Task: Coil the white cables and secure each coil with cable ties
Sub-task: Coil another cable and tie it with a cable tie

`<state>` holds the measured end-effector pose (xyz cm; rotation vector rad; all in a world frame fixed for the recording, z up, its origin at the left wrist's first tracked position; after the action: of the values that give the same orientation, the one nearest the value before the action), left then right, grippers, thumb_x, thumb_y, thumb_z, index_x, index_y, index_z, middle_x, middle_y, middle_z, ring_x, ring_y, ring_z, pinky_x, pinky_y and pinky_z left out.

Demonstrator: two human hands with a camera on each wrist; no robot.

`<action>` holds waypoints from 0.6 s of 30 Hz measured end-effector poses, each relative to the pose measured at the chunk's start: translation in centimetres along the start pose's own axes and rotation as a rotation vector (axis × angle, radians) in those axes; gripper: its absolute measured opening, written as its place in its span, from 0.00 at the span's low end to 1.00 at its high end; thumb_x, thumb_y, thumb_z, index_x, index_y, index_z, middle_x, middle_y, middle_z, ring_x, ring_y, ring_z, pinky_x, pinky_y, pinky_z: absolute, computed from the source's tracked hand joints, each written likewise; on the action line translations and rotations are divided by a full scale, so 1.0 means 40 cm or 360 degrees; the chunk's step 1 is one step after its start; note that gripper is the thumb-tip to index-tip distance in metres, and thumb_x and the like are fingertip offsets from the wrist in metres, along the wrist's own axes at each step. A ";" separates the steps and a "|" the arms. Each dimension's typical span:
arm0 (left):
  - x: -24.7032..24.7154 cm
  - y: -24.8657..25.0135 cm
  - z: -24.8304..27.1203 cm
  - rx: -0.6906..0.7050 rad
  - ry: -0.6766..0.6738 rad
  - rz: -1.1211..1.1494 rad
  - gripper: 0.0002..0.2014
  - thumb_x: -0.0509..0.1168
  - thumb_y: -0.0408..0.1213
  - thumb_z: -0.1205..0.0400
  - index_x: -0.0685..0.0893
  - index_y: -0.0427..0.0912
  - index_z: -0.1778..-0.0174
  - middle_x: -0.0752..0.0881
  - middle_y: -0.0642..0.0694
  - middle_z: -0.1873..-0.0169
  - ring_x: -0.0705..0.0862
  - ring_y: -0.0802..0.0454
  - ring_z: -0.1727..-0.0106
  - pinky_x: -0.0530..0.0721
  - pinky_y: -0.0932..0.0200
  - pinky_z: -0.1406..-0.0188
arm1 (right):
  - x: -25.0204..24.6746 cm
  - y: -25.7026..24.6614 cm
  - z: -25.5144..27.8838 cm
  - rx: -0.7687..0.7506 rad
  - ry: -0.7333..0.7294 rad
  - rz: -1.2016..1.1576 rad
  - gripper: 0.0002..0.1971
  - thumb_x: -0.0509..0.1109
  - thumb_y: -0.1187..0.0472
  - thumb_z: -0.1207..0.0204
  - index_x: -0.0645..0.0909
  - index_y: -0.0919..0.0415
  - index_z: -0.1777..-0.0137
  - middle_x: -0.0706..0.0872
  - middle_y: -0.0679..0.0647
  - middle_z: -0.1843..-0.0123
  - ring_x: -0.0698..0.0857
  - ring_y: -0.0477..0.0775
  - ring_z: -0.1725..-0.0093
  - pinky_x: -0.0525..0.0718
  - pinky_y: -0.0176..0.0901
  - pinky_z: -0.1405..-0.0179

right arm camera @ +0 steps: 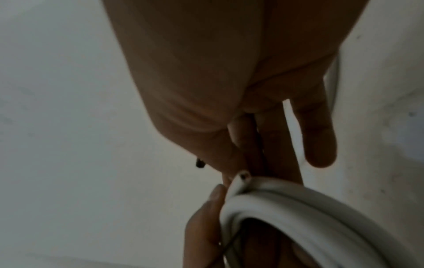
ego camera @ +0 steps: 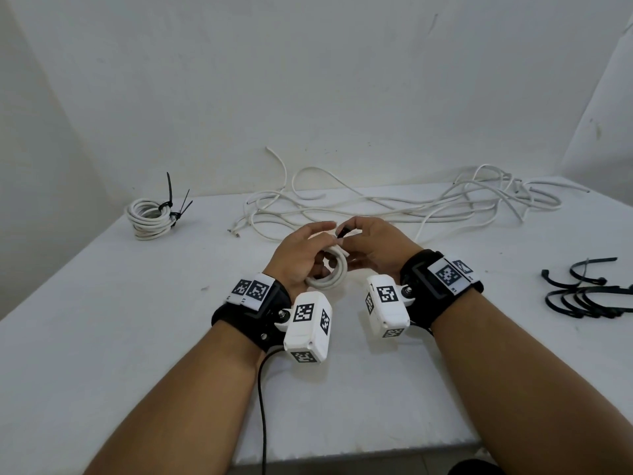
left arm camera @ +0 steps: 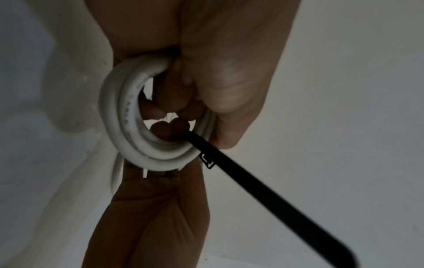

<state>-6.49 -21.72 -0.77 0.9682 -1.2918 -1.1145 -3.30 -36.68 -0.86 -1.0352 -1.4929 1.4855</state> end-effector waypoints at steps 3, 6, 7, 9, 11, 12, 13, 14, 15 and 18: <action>-0.002 -0.004 0.000 0.0010 -0.0053 -0.0111 0.09 0.62 0.26 0.17 0.87 0.36 0.46 0.87 0.42 0.71 0.78 0.54 0.78 0.73 0.67 0.82 | -0.005 0.000 0.001 0.0062 0.0000 -0.0012 0.09 0.67 0.74 0.21 0.74 0.60 0.49 0.84 0.57 0.63 0.84 0.53 0.66 0.88 0.51 0.55; 0.003 0.001 0.007 0.0032 -0.0047 -0.0154 0.07 0.62 0.24 0.17 0.85 0.34 0.57 0.85 0.46 0.80 0.75 0.59 0.86 0.71 0.70 0.86 | -0.004 0.002 -0.001 0.0052 0.0011 0.0044 0.10 0.67 0.74 0.22 0.72 0.59 0.51 0.82 0.55 0.68 0.81 0.51 0.69 0.85 0.53 0.55; 0.006 0.003 0.009 0.0035 -0.0049 -0.0155 0.07 0.62 0.24 0.17 0.83 0.35 0.59 0.84 0.47 0.81 0.74 0.59 0.86 0.71 0.70 0.86 | -0.003 0.002 0.001 0.0040 0.0008 0.0047 0.11 0.67 0.74 0.22 0.72 0.58 0.53 0.82 0.54 0.69 0.81 0.51 0.70 0.85 0.52 0.56; 0.008 0.008 0.012 0.0026 -0.0028 -0.0110 0.09 0.64 0.26 0.17 0.80 0.36 0.64 0.84 0.46 0.81 0.76 0.58 0.86 0.72 0.70 0.85 | 0.000 -0.002 0.006 0.0010 -0.0033 0.0004 0.10 0.66 0.74 0.21 0.74 0.59 0.55 0.83 0.58 0.65 0.82 0.55 0.67 0.85 0.55 0.53; -0.003 0.014 0.010 0.0012 0.0092 -0.0026 0.09 0.66 0.29 0.18 0.79 0.36 0.64 0.82 0.45 0.79 0.74 0.57 0.87 0.71 0.70 0.86 | 0.002 -0.008 0.015 -0.0028 -0.0103 -0.0051 0.11 0.63 0.77 0.21 0.76 0.60 0.54 0.86 0.63 0.56 0.85 0.60 0.59 0.84 0.59 0.48; -0.013 0.016 0.006 0.0005 0.0169 -0.0013 0.07 0.67 0.31 0.18 0.80 0.36 0.62 0.80 0.43 0.77 0.73 0.56 0.86 0.70 0.70 0.85 | 0.002 -0.012 0.019 -0.0068 -0.0154 -0.0043 0.13 0.61 0.79 0.22 0.77 0.60 0.53 0.87 0.64 0.50 0.86 0.60 0.54 0.85 0.57 0.46; -0.025 0.017 0.001 0.0002 0.0243 -0.0019 0.06 0.68 0.33 0.19 0.81 0.36 0.61 0.78 0.43 0.75 0.71 0.56 0.84 0.70 0.68 0.83 | 0.003 -0.015 0.023 -0.0134 -0.0216 0.0010 0.15 0.61 0.81 0.23 0.78 0.59 0.52 0.87 0.62 0.42 0.87 0.57 0.48 0.85 0.53 0.45; -0.037 0.016 -0.004 0.0005 0.0309 -0.0021 0.07 0.69 0.35 0.20 0.81 0.37 0.62 0.75 0.44 0.76 0.70 0.55 0.84 0.69 0.67 0.83 | 0.004 -0.020 0.028 -0.0215 -0.0283 0.0107 0.17 0.63 0.82 0.24 0.80 0.58 0.50 0.86 0.59 0.36 0.86 0.52 0.42 0.84 0.48 0.44; -0.047 0.015 -0.008 0.0008 0.0371 -0.0011 0.08 0.69 0.35 0.20 0.80 0.39 0.64 0.72 0.48 0.80 0.68 0.56 0.84 0.68 0.67 0.83 | 0.006 -0.024 0.033 -0.0293 -0.0343 0.0240 0.19 0.66 0.82 0.25 0.82 0.56 0.48 0.85 0.54 0.32 0.85 0.48 0.37 0.83 0.44 0.44; -0.057 0.014 -0.009 0.0027 0.0464 0.0025 0.09 0.68 0.35 0.20 0.80 0.40 0.65 0.71 0.52 0.85 0.70 0.55 0.85 0.69 0.67 0.85 | 0.017 -0.032 0.042 -0.0408 -0.0436 0.0702 0.22 0.78 0.72 0.29 0.86 0.45 0.43 0.78 0.40 0.26 0.76 0.38 0.27 0.81 0.42 0.39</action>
<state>-5.99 -19.40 -0.76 1.0873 -1.0715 -0.9128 -5.13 -36.66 0.39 -1.4294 -1.7593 1.8316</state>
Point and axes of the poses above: each hand's wrist, its own z-axis away from the middle knuckle, its own x-axis out of the palm, y = z × x, the point moved 1 cm from there along -z, towards the middle knuckle
